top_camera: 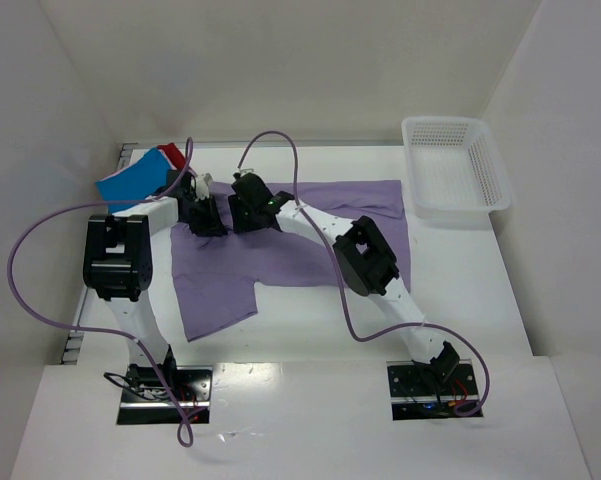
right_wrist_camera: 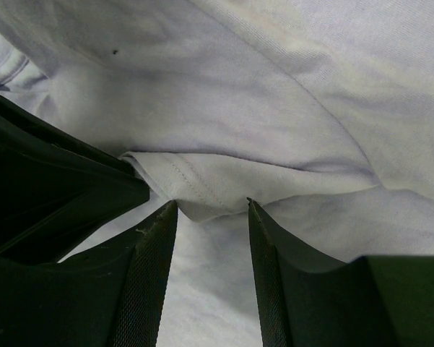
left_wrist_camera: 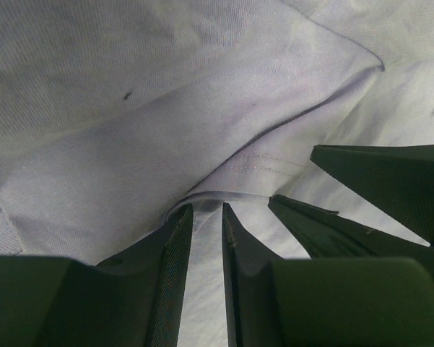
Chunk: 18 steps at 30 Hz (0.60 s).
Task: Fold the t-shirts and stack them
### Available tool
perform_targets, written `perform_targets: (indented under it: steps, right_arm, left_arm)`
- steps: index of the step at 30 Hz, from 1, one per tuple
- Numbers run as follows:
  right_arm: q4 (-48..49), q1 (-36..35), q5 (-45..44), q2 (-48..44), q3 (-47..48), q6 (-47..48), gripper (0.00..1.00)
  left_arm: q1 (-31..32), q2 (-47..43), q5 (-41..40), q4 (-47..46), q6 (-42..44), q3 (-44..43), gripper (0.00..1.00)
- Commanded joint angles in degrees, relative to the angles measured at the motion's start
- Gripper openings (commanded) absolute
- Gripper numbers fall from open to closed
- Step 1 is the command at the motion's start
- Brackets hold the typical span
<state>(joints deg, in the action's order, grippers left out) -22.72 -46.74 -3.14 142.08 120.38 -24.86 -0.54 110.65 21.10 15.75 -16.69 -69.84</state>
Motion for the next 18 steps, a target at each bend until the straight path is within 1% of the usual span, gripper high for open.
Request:
perform_targets:
  steps: [1, 3, 4, 5, 6, 7, 9, 10, 11, 12, 13, 15, 18]
  right_arm:
    - [1.45, -1.16, -3.09, -0.76, 0.21, 2.53, 0.50]
    - [0.84, -1.77, -3.10, -0.23, 0.82, 2.54, 0.50]
    - [0.84, -1.77, -3.63, -0.23, 1.35, 2.54, 0.47]
    - [0.84, -1.77, -3.63, 0.47, 1.35, 2.54, 0.40]
    - [0.84, -1.77, -3.63, 0.48, 1.35, 2.54, 0.37]
    - [0.84, -1.77, -4.33, 0.48, 1.35, 2.54, 0.32]
    - [0.84, -1.77, -4.33, 1.00, 1.35, 2.54, 0.29]
    - [0.84, -1.77, -4.86, 1.00, 1.87, 2.54, 0.26]
    - [0.84, -1.77, -4.86, 1.53, 1.88, 3.06, 0.18]
    - [0.84, -1.77, -4.86, 1.53, 1.88, 3.07, 0.15]
    - [0.84, -1.77, -5.47, 1.53, 1.88, 3.07, 0.07]
    - [0.31, -1.77, -6.78, 1.53, 2.41, 3.07, 0.00]
    - [-1.00, -1.77, -8.63, 1.00, 2.93, 4.46, 0.00]
  left_arm:
    - [0.10, 1.85, -1.15, 0.07, 0.87, 0.94, 0.31]
    - [0.10, 1.85, -1.15, 0.07, 0.87, 0.94, 0.31]
    - [0.10, 1.85, -1.15, 0.07, 0.87, 0.94, 0.31]
    - [0.10, 1.85, -1.15, 0.07, 0.87, 0.94, 0.31]
    - [0.10, 1.85, -1.15, 0.07, 0.87, 0.94, 0.31]
    - [0.10, 1.85, -1.15, 0.07, 0.87, 0.94, 0.31]
    - [0.10, 1.85, -1.15, 0.07, 0.87, 0.94, 0.31]
    - [0.10, 1.85, -1.15, 0.07, 0.87, 0.94, 0.31]
    - [0.10, 1.85, -1.15, 0.07, 0.87, 0.94, 0.31]
    - [0.10, 1.85, -1.15, 0.07, 0.87, 0.94, 0.31]
    - [0.10, 1.85, -1.15, 0.07, 0.87, 0.94, 0.31]
    - [0.10, 1.85, -1.15, 0.07, 0.87, 0.94, 0.31]
    - [0.10, 1.85, -1.15, 0.07, 0.87, 0.94, 0.31]
